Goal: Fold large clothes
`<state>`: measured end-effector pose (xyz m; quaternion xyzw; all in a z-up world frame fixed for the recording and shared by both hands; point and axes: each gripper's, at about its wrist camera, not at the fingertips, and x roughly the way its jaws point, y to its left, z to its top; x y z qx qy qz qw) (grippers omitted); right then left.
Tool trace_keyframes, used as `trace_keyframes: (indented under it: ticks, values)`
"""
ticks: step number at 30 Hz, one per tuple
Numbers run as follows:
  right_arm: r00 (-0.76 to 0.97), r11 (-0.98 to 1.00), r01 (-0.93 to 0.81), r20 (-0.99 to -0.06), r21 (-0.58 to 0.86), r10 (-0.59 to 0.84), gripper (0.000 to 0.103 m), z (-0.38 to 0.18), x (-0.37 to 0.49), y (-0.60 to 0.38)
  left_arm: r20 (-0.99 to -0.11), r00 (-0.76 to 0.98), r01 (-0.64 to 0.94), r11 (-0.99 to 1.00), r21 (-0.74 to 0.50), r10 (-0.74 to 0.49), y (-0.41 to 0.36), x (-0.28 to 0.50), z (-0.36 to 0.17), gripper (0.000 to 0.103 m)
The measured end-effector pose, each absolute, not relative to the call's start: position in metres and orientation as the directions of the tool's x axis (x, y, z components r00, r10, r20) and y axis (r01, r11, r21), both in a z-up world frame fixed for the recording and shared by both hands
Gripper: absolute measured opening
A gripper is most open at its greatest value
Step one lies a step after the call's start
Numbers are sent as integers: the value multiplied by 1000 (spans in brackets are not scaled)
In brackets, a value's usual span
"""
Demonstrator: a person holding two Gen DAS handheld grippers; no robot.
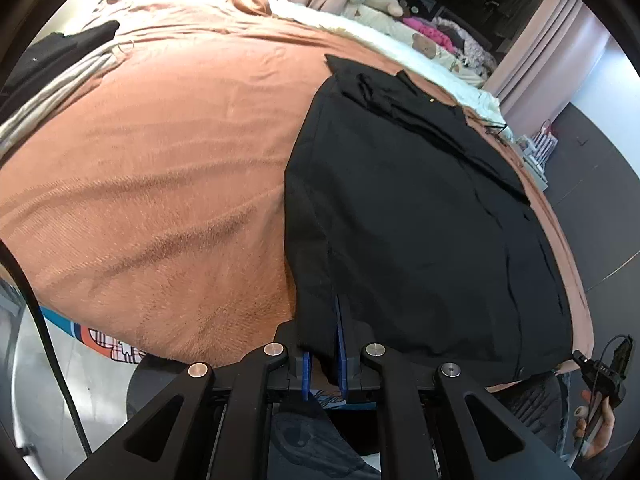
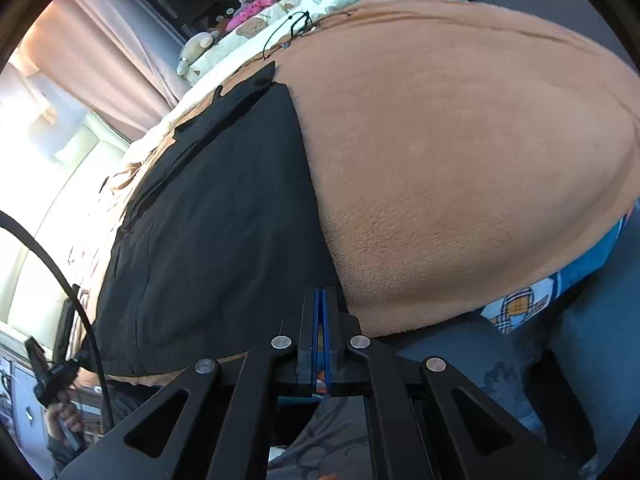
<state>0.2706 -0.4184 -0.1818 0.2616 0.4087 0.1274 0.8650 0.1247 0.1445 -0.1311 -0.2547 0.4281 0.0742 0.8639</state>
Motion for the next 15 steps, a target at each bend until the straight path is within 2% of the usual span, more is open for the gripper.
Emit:
trace_keyframes:
  ticks: [3, 5, 7, 10, 15]
  values:
    - [626, 825, 11, -647, 566, 435, 0, -187, 271, -415, -789, 608, -349, 862, -368, -91, 145, 126, -138, 10]
    - [571, 887, 59, -745, 458, 346, 0, -197, 278, -407, -794, 602, -348, 866, -360, -88, 143, 129, -140, 10]
    - [561, 934, 49, -783, 354, 267, 0, -205, 280, -396, -797, 598, -345, 871, -349, -83, 141, 131, -141, 10]
    - [589, 964, 24, -783, 266, 201, 0, -214, 276, -384, -799, 596, -340, 876, -342, -81, 140, 132, -142, 10]
    - [663, 932, -7, -696, 362, 276, 0, -196, 264, -390, -802, 592, -343, 877, -337, -77, 139, 134, -143, 10]
